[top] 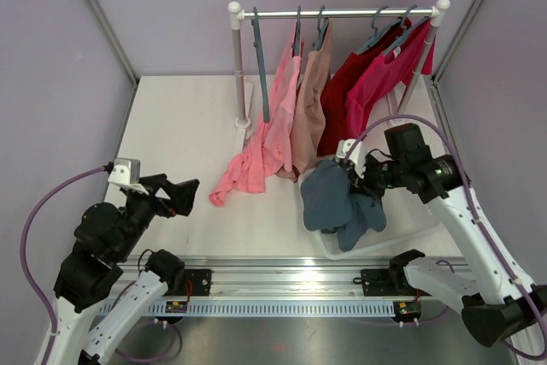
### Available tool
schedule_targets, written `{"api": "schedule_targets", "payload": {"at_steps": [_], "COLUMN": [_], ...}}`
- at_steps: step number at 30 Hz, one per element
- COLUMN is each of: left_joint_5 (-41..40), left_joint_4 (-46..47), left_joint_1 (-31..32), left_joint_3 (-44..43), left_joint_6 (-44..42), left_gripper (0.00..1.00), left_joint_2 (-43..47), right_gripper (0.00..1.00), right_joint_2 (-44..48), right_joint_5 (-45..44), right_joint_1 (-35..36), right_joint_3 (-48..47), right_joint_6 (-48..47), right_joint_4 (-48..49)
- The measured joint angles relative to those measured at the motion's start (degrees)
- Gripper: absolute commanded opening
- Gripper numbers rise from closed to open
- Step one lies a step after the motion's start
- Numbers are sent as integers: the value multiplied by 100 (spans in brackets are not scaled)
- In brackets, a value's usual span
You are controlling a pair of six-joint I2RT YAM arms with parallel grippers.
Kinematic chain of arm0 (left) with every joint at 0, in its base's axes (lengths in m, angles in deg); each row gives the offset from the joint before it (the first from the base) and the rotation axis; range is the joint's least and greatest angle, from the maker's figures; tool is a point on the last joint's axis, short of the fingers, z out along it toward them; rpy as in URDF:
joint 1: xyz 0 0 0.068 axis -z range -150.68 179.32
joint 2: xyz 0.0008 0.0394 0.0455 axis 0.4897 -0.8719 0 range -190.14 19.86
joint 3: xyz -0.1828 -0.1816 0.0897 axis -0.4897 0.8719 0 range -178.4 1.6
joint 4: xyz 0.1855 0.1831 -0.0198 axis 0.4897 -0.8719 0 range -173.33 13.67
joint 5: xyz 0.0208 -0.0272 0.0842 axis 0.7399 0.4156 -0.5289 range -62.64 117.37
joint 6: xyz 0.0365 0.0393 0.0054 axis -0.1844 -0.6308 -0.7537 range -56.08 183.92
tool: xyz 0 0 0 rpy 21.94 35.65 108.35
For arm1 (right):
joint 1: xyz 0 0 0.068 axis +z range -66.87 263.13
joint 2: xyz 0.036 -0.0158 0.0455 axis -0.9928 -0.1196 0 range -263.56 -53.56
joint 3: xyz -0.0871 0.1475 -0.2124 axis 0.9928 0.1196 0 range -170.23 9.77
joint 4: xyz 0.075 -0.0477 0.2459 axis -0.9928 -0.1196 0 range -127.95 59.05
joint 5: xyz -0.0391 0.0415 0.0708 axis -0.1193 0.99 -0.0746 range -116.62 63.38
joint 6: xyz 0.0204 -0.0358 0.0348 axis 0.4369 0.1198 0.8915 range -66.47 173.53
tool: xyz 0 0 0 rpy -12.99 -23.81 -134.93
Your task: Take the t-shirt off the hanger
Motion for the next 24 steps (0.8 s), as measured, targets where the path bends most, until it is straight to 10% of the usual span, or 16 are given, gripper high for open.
{"api": "schedule_targets", "payload": {"at_steps": [24], "left_joint_5": [605], "left_joint_4": [645], "left_joint_1": [0], "left_joint_3": [83], "left_joint_6": [2], "left_gripper": [99], "left_joint_2": [-367], "right_gripper": [36], "right_joint_2": [-2192], "right_joint_5": [-734], "right_joint_1": [-37], "right_joint_3": [1475], "right_joint_6": [334], "right_joint_4": [1384]}}
